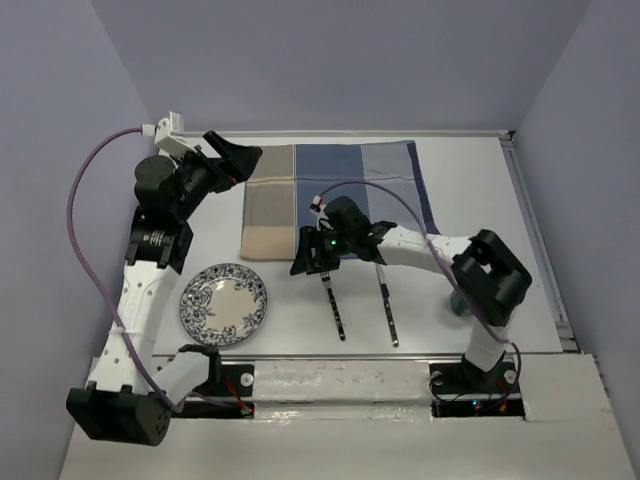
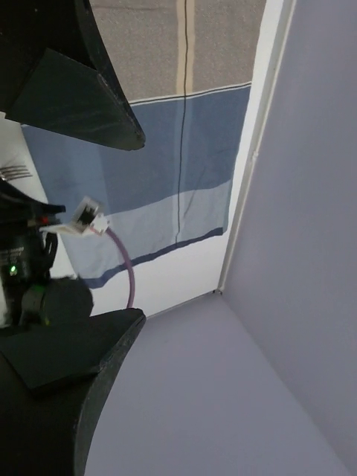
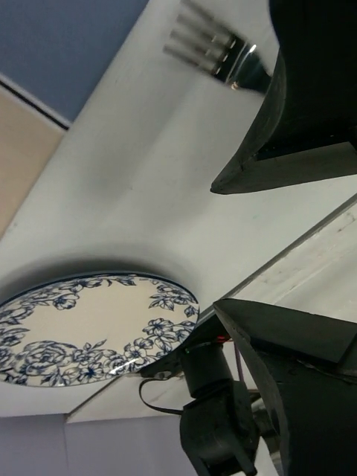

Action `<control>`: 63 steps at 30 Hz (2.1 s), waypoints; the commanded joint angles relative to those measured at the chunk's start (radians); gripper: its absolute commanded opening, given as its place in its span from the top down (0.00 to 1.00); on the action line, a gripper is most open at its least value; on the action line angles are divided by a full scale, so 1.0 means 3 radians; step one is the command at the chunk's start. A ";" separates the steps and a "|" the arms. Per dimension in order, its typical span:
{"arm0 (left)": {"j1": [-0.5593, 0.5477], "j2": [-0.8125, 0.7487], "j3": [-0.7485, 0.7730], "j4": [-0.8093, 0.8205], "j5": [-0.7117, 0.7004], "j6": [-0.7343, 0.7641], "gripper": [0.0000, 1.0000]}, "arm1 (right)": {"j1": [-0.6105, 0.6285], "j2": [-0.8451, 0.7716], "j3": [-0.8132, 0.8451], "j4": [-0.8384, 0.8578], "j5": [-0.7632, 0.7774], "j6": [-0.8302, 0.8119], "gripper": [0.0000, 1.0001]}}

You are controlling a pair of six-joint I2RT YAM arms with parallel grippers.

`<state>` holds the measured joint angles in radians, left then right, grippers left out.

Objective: Set the dinner table for one person

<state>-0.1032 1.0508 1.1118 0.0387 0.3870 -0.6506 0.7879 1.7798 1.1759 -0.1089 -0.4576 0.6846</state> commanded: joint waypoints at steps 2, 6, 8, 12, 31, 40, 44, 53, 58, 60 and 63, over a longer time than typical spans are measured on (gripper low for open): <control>-0.0224 -0.0582 -0.0024 -0.0742 -0.0599 0.0619 0.01 | 0.0380 0.0509 0.0406 0.0659 -0.0193 0.0351 0.37; -0.0356 -0.0985 -0.0269 -0.1120 -0.0906 0.0671 0.01 | 0.0502 0.0994 0.0493 0.1007 -0.0275 0.0642 0.41; -0.0372 -0.1114 -0.0341 -0.1223 -0.0927 0.0650 0.01 | 0.0538 0.1138 0.0569 0.1038 -0.0264 0.0740 0.45; -0.0387 -0.1370 -0.0428 -0.1422 -0.0932 0.0635 0.01 | 0.0600 0.1466 0.0835 0.1058 -0.0239 0.0878 0.56; -0.0561 -0.0951 0.0866 -0.1679 -0.1756 0.1059 0.01 | -0.0487 -0.0052 0.0427 0.0911 -0.0540 0.0991 1.00; -0.0566 -0.0578 0.0293 -0.0978 -0.1127 0.0804 0.01 | -0.1470 0.0213 0.0717 0.0726 -0.0658 0.0668 1.00; -0.0612 -0.0511 0.0104 -0.0901 -0.1075 0.0742 0.01 | -0.1675 0.0545 0.1029 0.0721 -0.0755 0.0658 1.00; -0.0628 -0.0435 -0.0183 -0.0814 -0.1050 0.0696 0.01 | -0.1773 0.0995 0.1102 0.0695 -0.0786 0.0684 1.00; -0.0628 -0.0414 -0.0254 -0.0784 -0.1024 0.0676 0.01 | -0.1773 0.1129 0.1061 0.0690 -0.0694 0.0648 1.00; -0.0628 -0.0404 -0.0265 -0.0779 -0.1019 0.0671 0.01 | -0.1773 0.1144 0.1045 0.0690 -0.0673 0.0607 1.00; -0.0628 -0.0414 -0.0300 -0.0763 -0.1024 0.0670 0.01 | -0.1773 0.1195 0.1015 0.0660 -0.0648 0.0566 1.00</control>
<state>-0.2871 0.9390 1.0378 -0.2501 0.0650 -0.4477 0.2501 2.1612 1.4429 -0.0200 -0.5785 0.8558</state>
